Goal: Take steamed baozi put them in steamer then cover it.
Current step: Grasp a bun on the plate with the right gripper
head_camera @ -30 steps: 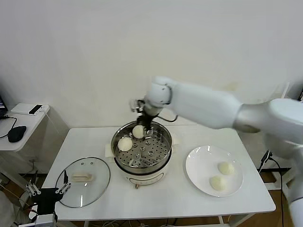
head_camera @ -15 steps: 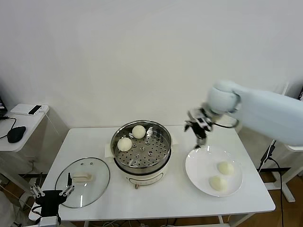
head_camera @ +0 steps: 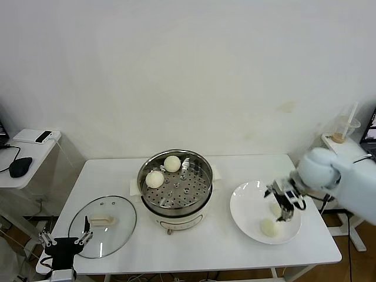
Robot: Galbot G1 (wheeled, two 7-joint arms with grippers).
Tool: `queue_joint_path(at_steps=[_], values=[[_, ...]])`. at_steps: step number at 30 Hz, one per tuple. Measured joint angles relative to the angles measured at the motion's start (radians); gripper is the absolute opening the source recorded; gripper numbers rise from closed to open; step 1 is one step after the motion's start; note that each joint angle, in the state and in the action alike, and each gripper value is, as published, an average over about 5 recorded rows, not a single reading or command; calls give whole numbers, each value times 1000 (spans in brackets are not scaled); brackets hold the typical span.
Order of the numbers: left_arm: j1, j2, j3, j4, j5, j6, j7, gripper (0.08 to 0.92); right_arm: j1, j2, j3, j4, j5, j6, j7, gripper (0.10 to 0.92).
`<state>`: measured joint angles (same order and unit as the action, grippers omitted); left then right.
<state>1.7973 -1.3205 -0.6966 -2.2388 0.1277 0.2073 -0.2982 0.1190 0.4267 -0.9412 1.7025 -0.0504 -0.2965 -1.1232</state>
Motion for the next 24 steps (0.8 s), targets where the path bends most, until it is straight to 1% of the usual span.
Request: queue_joint_path(at_steps=[10,24], values=[[-1,-4,3,11,7,0,0,823,-199,2,125,-39,-77,-2,31,823],[-15,-7,4,26,10,0,2,823,-282,68,166,-141,-120,-2,58,823]])
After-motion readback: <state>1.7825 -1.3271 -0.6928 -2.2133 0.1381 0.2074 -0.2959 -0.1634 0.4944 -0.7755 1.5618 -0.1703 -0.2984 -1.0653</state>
